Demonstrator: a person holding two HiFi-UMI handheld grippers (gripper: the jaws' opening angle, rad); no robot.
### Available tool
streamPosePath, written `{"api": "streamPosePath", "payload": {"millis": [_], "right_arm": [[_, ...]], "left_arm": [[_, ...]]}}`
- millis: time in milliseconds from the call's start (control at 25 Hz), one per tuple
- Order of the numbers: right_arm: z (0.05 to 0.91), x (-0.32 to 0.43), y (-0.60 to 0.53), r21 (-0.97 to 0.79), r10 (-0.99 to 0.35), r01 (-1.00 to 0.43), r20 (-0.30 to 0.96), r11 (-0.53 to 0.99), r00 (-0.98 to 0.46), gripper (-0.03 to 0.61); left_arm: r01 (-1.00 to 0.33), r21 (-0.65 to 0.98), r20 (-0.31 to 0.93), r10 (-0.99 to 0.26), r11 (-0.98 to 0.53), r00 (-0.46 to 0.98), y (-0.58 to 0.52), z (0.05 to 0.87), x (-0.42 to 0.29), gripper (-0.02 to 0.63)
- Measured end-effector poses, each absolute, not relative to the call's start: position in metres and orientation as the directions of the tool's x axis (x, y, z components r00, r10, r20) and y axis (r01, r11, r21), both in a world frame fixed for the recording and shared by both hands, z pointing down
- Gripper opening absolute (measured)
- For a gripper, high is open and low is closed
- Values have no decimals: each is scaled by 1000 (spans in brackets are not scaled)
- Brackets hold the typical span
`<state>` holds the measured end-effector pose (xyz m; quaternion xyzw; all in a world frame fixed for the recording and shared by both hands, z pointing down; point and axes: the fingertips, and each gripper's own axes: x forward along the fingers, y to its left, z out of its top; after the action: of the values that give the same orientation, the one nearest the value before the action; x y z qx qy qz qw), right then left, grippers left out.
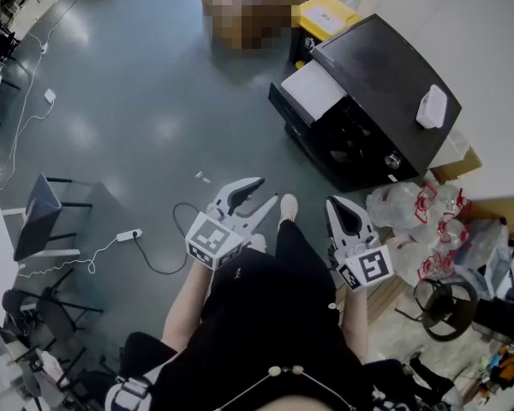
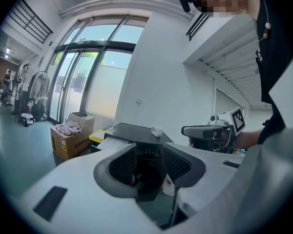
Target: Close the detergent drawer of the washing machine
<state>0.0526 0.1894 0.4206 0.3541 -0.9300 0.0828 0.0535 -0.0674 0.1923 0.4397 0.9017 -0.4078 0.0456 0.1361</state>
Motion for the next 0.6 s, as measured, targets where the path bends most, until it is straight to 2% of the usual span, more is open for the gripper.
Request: {"api": "streamPosePath", "payload": {"millis": [120, 240, 400, 600], "right_arm": [[437, 57, 161, -108, -624, -650, 200, 752, -755, 34], [461, 60, 130, -108, -587, -627, 259, 772, -767, 88], [514, 60, 83, -107, -523, -593, 366, 798, -770, 98], [571, 50, 25, -156, -430, -549, 462, 821, -775, 121]], "left_arm": [[-758, 210, 213, -727, -618, 652, 163, 447, -58, 161], [-785, 244, 233, -752, -569, 617, 128, 459, -56, 161], [-840, 298, 267, -805, -454, 530, 73, 486, -59, 158], [-898, 329, 414, -811, -290, 414, 14, 538, -58, 158]]}}
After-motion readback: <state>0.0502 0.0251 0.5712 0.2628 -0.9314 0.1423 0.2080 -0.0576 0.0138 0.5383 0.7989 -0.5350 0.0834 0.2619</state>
